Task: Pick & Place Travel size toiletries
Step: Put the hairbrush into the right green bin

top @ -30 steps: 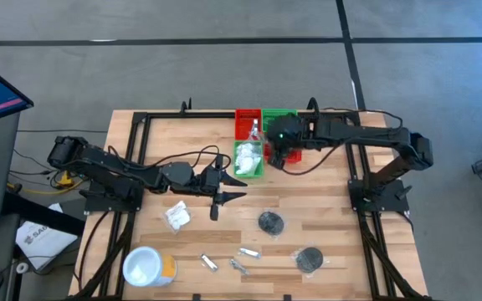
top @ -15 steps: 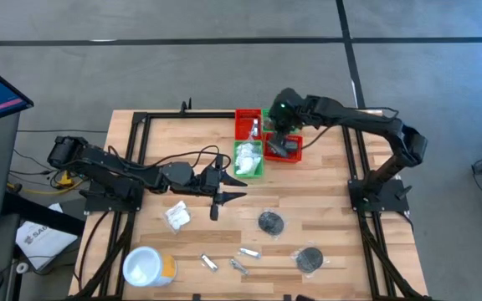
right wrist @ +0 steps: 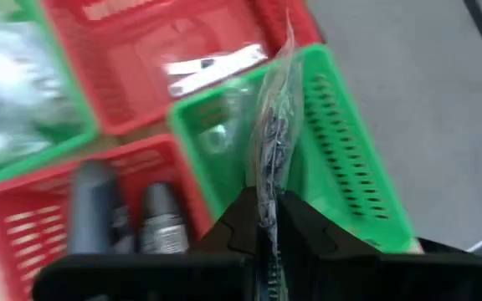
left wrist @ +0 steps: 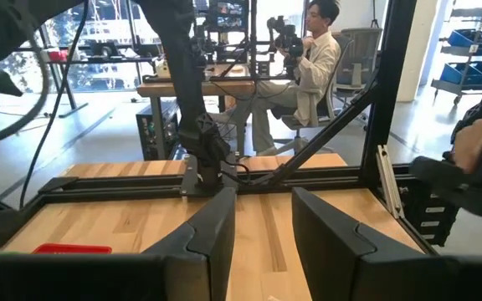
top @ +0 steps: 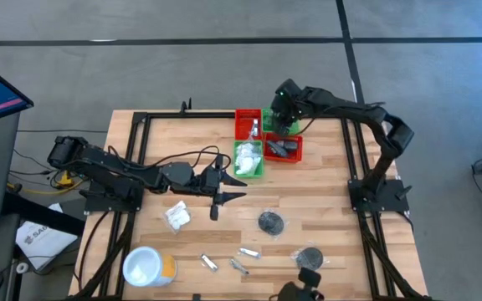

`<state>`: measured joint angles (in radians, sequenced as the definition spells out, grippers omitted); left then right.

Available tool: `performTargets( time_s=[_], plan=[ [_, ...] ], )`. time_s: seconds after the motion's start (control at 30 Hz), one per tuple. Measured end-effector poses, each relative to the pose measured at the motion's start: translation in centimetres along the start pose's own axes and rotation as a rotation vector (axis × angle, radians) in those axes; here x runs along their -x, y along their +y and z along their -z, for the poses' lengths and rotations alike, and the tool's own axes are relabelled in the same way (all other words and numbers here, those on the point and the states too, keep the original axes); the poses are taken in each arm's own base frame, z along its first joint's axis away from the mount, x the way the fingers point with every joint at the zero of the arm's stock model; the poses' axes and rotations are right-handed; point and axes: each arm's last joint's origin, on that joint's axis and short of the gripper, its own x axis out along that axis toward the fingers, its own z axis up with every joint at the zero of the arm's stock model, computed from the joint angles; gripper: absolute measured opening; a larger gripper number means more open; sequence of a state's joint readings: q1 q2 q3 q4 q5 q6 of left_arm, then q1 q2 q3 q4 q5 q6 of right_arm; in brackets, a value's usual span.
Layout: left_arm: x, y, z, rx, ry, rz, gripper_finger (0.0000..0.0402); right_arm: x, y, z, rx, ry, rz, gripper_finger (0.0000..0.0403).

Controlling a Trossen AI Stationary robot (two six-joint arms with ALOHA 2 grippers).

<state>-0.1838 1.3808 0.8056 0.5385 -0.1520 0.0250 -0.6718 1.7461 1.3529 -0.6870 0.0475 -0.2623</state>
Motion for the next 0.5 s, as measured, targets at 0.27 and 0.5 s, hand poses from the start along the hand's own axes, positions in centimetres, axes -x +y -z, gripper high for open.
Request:
performTargets(
  time_s=[0.27, 0.5],
  plan=[
    [0.0, 0.5, 0.1, -0.001, 0.003, -0.016, 0.0114, -0.4, -2.4, 0.6, -0.029, -0.006, 0.009, 0.0016],
    [0.0, 1.0, 0.7, -0.002, 0.023, -0.033, 0.0114, -0.4, -3.1, 0.7, -0.028, -0.012, 0.019, 0.0020]
  ],
)
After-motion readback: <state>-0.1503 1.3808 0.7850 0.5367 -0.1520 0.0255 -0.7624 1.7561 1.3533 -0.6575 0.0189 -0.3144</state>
